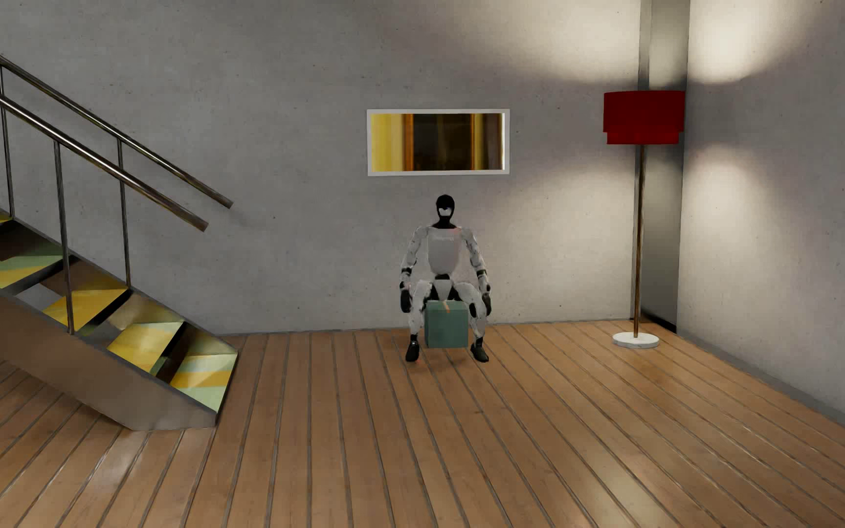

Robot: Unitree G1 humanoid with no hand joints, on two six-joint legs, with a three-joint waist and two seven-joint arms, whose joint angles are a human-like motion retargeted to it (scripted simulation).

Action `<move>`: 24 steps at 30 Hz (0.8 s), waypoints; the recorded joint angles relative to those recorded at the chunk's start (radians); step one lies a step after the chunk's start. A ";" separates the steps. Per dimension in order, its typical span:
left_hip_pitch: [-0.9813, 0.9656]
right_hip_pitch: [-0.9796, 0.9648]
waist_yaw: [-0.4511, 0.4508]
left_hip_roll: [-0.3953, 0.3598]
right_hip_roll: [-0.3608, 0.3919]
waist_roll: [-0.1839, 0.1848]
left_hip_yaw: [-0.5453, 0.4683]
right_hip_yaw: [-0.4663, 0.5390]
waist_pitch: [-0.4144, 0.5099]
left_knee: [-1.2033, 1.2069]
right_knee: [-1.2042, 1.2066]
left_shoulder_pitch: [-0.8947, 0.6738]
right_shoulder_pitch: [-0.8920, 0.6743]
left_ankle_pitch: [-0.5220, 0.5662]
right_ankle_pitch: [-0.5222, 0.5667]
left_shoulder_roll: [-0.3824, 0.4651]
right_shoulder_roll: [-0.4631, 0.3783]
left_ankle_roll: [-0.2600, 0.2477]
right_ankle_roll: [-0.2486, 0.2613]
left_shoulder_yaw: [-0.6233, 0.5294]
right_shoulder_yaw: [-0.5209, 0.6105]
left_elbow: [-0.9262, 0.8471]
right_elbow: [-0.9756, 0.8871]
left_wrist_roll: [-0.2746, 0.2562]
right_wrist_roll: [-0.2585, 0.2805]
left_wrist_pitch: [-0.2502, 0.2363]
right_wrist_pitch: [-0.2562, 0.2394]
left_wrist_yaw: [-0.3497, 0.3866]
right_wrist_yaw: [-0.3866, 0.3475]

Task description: Get up from the box

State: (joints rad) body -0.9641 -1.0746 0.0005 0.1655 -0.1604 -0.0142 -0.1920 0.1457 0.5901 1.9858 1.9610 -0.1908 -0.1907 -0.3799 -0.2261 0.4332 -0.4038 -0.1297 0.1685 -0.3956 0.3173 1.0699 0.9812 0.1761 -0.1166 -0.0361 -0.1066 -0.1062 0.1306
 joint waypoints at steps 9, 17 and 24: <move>0.032 0.034 -0.003 -0.006 0.001 0.001 0.003 -0.003 -0.011 -0.010 -0.013 0.227 0.182 0.014 0.016 -0.077 0.082 0.010 0.000 0.091 -0.038 0.001 0.076 0.020 -0.092 0.002 -0.009 -0.048 0.081; 0.047 0.057 0.000 -0.012 0.011 -0.006 0.001 -0.004 -0.023 -0.005 -0.015 0.194 0.176 0.012 0.015 -0.073 0.080 0.019 -0.004 0.063 -0.033 -0.100 0.017 -0.015 -0.047 -0.008 -0.011 -0.030 0.052; 0.041 0.052 0.002 -0.017 -0.001 -0.009 -0.002 -0.004 -0.009 0.004 -0.018 0.103 0.151 -0.047 0.035 0.145 -0.076 0.043 0.022 0.015 -0.115 -0.606 -0.497 -0.161 0.189 -0.012 -0.038 0.295 -0.242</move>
State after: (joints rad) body -0.9231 -1.0227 0.0026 0.1485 -0.1614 -0.0230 -0.1941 0.1417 0.5815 1.9901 1.9428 -0.0875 -0.0398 -0.4266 -0.1913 0.5781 -0.4802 -0.0863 0.1904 -0.3806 0.2020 0.4635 0.4843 0.0154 0.0727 -0.0481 -0.1451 0.1883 -0.1113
